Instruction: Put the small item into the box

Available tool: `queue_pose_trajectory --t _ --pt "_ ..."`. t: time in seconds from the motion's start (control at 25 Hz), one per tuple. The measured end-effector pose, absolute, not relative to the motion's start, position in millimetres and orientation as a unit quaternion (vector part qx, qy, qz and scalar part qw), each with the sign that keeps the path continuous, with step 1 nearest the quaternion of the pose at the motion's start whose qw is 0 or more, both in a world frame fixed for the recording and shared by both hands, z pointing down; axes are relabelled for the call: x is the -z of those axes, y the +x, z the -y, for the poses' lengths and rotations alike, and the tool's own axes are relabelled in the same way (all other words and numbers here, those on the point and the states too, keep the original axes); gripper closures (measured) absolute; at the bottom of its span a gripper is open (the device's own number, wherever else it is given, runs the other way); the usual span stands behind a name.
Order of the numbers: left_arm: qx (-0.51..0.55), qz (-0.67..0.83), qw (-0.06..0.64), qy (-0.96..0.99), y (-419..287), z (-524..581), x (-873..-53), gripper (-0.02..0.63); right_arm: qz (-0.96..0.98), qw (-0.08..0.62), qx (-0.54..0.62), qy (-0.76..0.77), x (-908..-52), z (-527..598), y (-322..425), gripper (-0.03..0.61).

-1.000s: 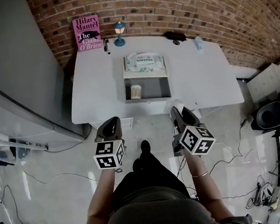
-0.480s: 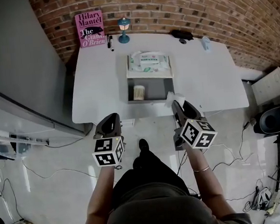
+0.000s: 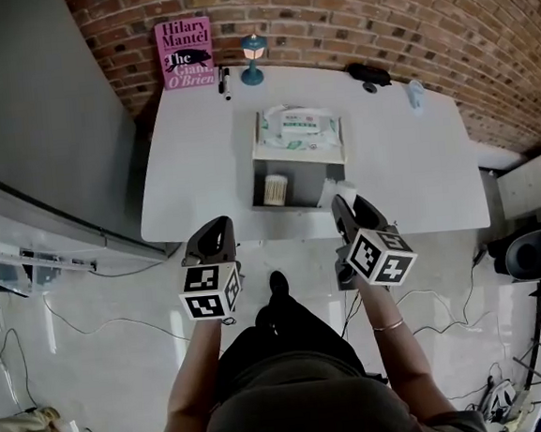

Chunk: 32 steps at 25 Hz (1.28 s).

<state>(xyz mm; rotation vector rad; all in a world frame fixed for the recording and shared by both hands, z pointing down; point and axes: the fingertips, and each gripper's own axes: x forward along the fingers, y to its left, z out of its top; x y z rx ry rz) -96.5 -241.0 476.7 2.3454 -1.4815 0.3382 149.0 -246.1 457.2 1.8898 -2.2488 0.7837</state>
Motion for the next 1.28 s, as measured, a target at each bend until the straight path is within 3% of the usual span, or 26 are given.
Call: queue_pose_trajectory --t 0.6,1.28 --pt "-0.128 0.549 0.188 0.804 -93 264 -487 0.586 0.757 0.112 -0.277 0.581 -490 298 145 0.417" --pt "-0.136 0.585 0.206 0.773 -106 268 -498 0.586 0.775 0.236 -0.267 0.522 -534 328 131 0.417"
